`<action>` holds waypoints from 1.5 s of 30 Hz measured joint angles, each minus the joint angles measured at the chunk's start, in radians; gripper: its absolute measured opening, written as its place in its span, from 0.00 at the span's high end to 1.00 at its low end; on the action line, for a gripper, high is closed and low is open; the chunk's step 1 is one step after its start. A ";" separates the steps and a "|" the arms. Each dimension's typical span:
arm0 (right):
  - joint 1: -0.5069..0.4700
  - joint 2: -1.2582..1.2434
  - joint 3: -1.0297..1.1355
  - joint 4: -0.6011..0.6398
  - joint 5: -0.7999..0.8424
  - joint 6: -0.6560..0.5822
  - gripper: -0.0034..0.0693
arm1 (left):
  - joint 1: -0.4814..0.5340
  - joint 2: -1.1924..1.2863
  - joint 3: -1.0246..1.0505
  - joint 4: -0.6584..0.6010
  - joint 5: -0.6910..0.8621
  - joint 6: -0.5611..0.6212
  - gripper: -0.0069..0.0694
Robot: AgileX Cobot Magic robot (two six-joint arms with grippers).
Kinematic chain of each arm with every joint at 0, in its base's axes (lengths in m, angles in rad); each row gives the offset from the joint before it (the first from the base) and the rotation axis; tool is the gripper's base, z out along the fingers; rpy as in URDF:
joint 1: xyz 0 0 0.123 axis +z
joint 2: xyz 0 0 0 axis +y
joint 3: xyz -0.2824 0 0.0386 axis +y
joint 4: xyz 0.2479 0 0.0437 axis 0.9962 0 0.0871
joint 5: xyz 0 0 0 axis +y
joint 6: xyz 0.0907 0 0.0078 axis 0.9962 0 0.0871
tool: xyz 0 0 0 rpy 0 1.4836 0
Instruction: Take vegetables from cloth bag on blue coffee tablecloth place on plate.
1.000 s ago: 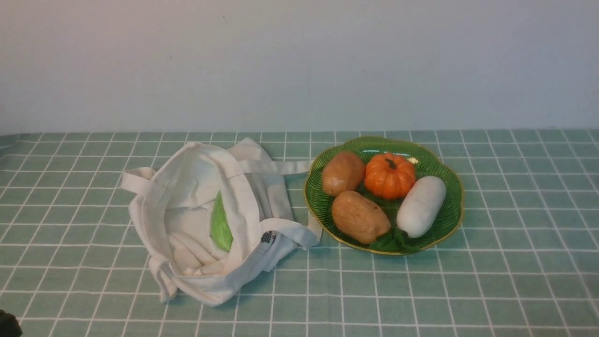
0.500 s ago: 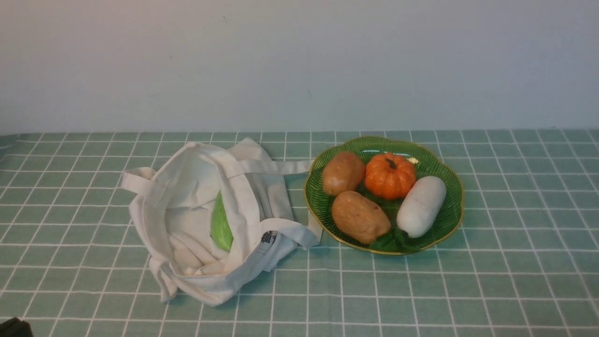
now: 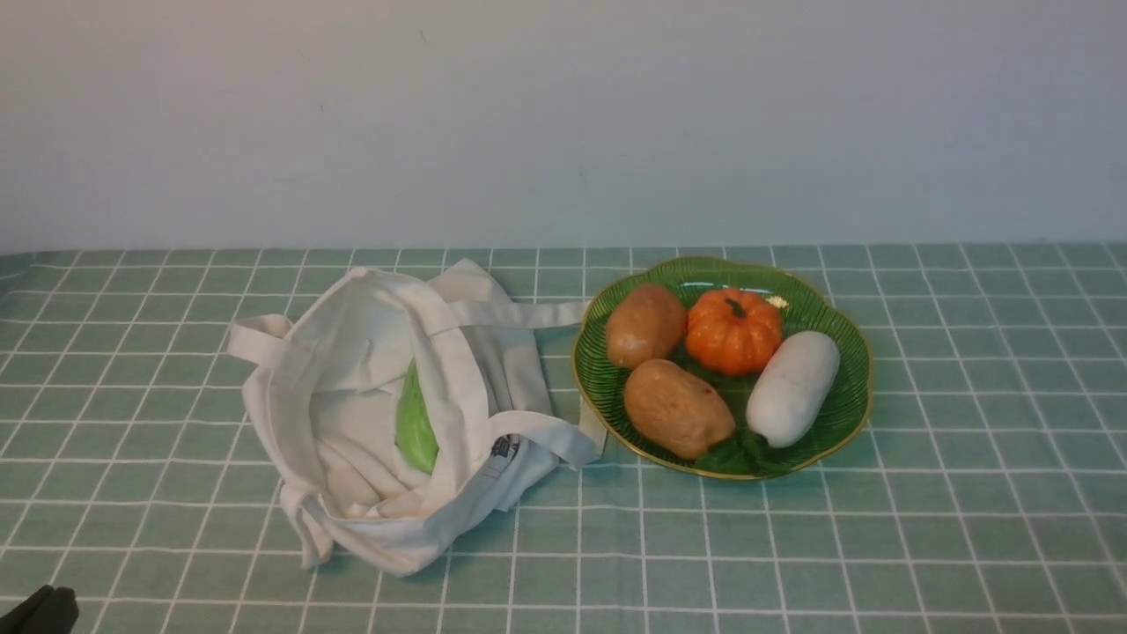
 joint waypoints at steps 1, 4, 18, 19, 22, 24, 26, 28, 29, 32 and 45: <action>0.000 0.000 0.000 0.000 0.000 0.000 0.97 | 0.027 -0.003 0.012 -0.003 -0.006 -0.004 0.92; 0.000 0.000 0.000 0.000 0.000 0.000 0.97 | 0.057 -0.003 0.025 -0.003 -0.009 -0.029 0.92; 0.000 0.000 0.000 0.000 0.000 0.000 0.97 | -0.045 -0.003 0.027 0.036 0.079 -0.040 0.92; 0.000 0.000 0.000 0.000 0.000 0.000 0.97 | -0.055 -0.003 0.027 0.037 0.080 -0.040 0.92; 0.000 0.000 0.000 0.000 0.000 0.000 0.97 | -0.062 -0.003 0.027 0.039 0.082 -0.040 0.92; 0.000 0.000 0.000 0.000 0.000 0.000 0.97 | -0.062 -0.003 0.027 0.039 0.082 -0.040 0.92; 0.000 0.000 0.000 0.000 0.000 0.000 0.97 | -0.062 -0.003 0.027 0.039 0.082 -0.040 0.92; 0.000 0.000 0.000 0.000 0.000 0.000 0.97 | -0.062 -0.003 0.027 0.039 0.082 -0.040 0.92; 0.000 0.000 0.000 0.000 0.000 0.000 0.97 | -0.062 -0.003 0.027 0.039 0.082 -0.040 0.92; 0.000 0.000 0.000 0.000 0.000 0.000 0.97 | -0.062 -0.003 0.027 0.039 0.082 -0.040 0.92; 0.000 0.000 0.000 0.000 0.000 0.000 0.97 | -0.062 -0.003 0.027 0.039 0.084 -0.040 0.92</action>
